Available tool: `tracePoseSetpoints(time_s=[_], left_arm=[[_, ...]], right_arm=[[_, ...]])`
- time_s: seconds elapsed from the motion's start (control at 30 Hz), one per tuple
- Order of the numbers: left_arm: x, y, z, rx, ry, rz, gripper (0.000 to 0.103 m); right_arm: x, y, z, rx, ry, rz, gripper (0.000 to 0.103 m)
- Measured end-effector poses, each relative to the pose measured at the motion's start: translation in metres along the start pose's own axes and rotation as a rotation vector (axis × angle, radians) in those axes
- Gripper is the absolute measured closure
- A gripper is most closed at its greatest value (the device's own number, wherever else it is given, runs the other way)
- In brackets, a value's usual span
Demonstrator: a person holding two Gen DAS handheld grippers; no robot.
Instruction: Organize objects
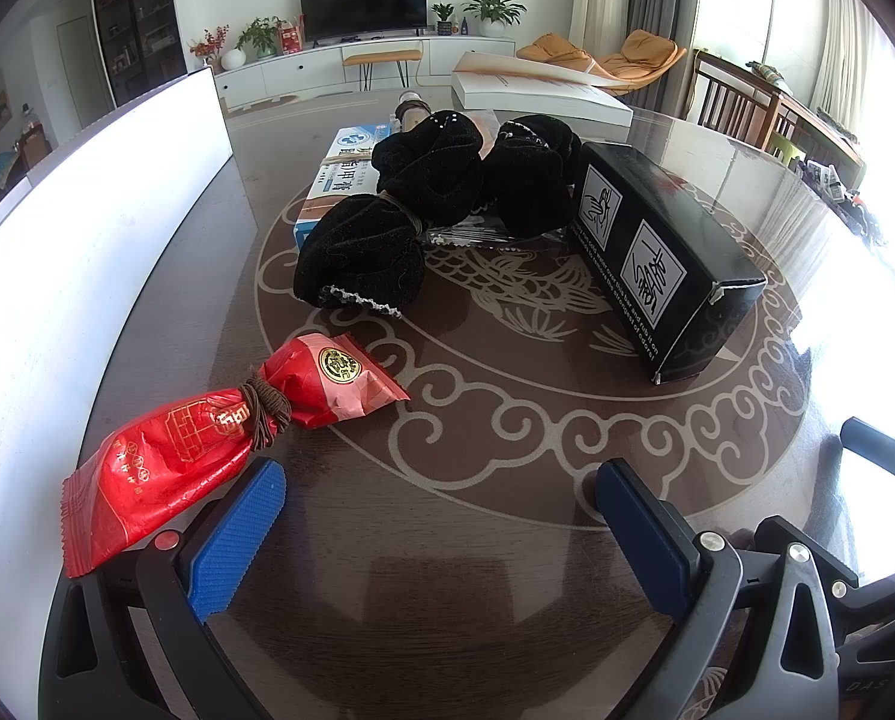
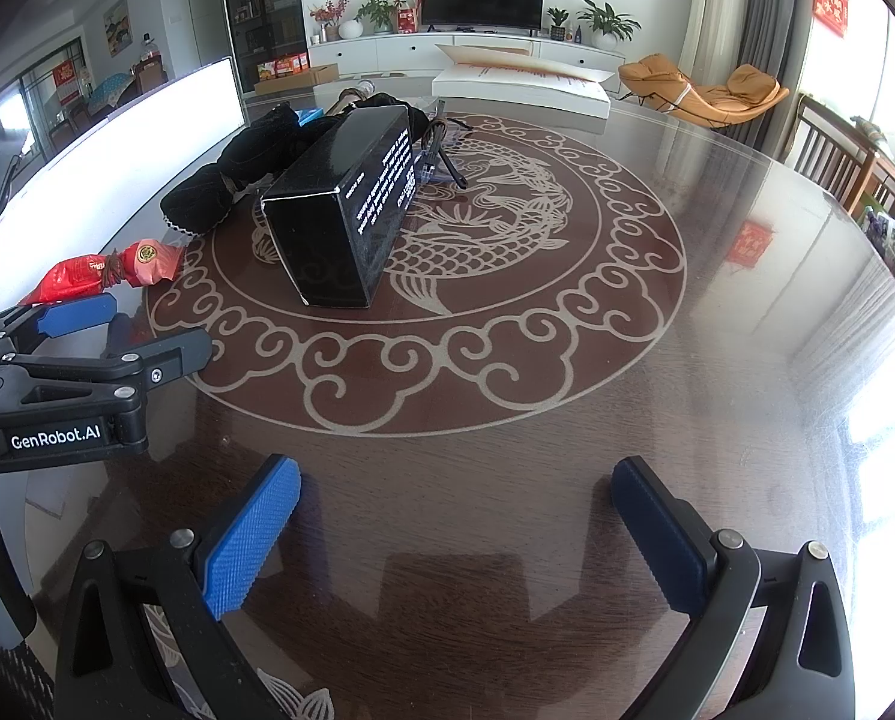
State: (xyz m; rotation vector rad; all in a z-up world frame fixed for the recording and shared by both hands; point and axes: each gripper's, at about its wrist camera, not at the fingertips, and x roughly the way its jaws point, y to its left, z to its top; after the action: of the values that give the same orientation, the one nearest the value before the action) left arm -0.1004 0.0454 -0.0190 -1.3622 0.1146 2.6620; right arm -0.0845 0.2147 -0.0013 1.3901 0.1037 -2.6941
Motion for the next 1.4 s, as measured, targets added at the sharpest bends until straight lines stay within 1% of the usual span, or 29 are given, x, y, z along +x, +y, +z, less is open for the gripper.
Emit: tracePoseSetpoints(time_s=[1.13, 1.23, 1.3, 1.4], left_arm=[[0.000, 0.000, 0.000, 0.000, 0.000, 0.000, 0.000], [-0.003, 0.002, -0.002, 0.068, 0.040, -0.043, 0.000], [-0.012, 0.012, -0.013, 0.103, 0.027, -0.073, 0.000], [-0.017, 0.022, -0.019, 0.082, 0.022, -0.065, 0.000]], right_arm=[[-0.001, 0.000, -0.001, 0.000, -0.001, 0.000, 0.000], [-0.001, 0.000, -0.001, 0.000, -0.001, 0.000, 0.000], [-0.001, 0.000, -0.001, 0.000, -0.001, 0.000, 0.000], [-0.001, 0.000, 0.000, 0.000, -0.001, 0.000, 0.000]])
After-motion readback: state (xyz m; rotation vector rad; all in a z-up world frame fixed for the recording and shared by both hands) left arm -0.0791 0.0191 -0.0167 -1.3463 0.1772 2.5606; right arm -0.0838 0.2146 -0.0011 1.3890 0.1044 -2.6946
